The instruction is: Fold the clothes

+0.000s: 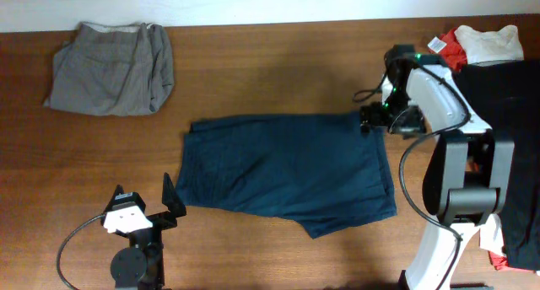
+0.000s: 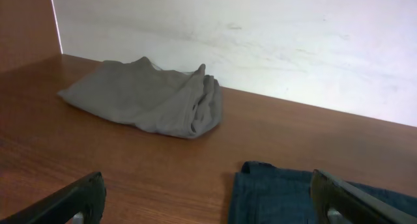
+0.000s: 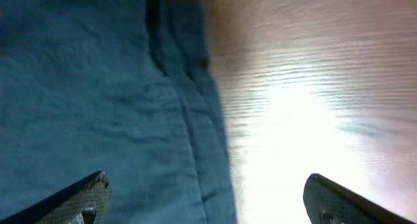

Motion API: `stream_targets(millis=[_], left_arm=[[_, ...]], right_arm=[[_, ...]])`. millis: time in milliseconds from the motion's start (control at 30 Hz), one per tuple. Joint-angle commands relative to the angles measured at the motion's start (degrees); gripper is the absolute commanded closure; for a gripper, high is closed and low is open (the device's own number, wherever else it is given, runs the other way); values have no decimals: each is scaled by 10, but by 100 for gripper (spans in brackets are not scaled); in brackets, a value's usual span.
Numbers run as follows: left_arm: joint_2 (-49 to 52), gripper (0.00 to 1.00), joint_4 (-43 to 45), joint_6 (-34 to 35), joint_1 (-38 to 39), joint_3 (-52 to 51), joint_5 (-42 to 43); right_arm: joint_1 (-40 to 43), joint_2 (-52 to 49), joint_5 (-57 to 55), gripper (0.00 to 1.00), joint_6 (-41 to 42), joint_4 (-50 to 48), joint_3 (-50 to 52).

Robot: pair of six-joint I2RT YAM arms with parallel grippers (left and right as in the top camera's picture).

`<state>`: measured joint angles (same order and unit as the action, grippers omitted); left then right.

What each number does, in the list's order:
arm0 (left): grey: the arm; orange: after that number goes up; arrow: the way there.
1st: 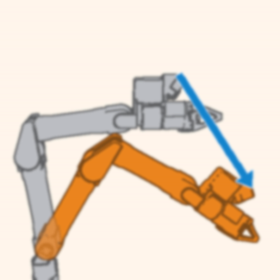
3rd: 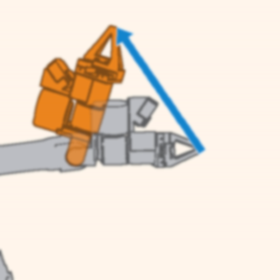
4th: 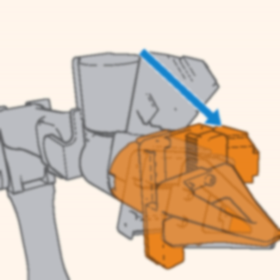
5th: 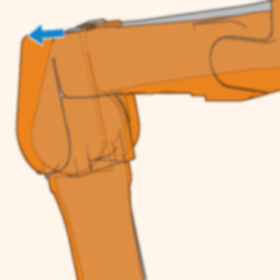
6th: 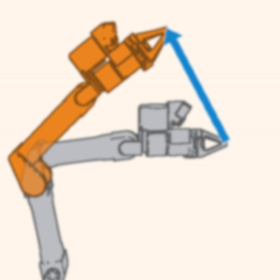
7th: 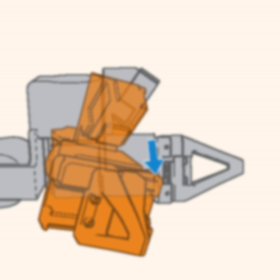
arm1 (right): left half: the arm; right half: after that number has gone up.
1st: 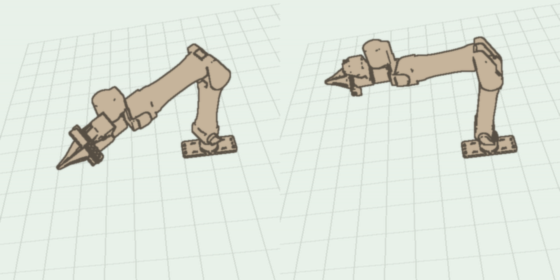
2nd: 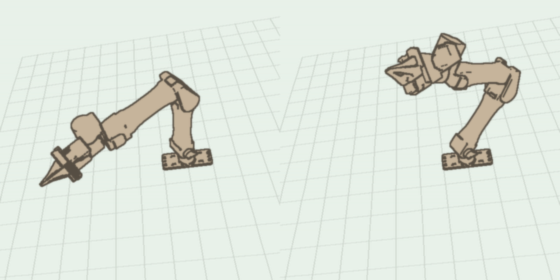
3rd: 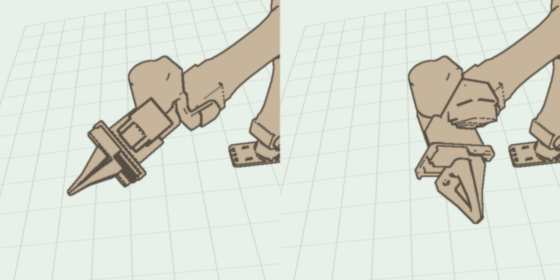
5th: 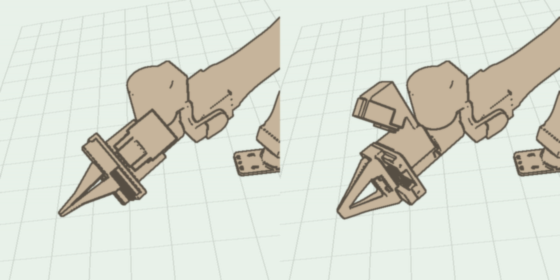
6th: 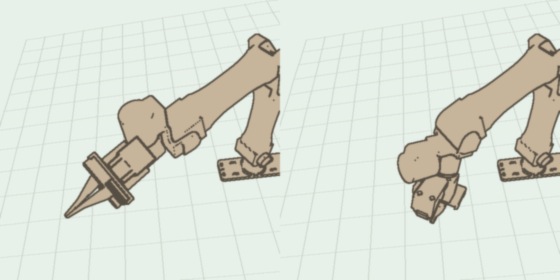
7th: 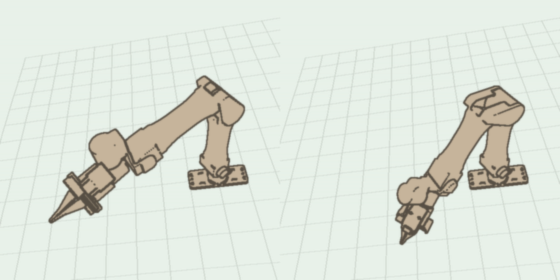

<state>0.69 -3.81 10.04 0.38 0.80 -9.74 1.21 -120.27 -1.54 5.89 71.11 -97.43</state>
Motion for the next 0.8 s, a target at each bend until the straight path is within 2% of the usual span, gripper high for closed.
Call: stream_targets(millis=[0,100,200,300,433,500,767], left_arm=[[-3,1,1,-7,3,-3,-6],[-3,1,1,-7,3,-3,-6],[-3,1,1,-7,3,-3,-6],[-3,1,1,-7,3,-3,-6],[-3,1,1,-7,3,-3,-6],[-3,1,1,-7,3,-3,-6],[-3,1,1,-7,3,-3,-6]], right_arm=[[12,20,-42,2,42,71,-112],[35,37,-43,2,56,132,-187],[87,82,-42,2,67,171,-217],[145,120,-40,1,67,203,-217],[238,163,46,2,66,245,-217],[265,176,46,2,65,262,-216],[297,235,70,2,51,262,-181]])
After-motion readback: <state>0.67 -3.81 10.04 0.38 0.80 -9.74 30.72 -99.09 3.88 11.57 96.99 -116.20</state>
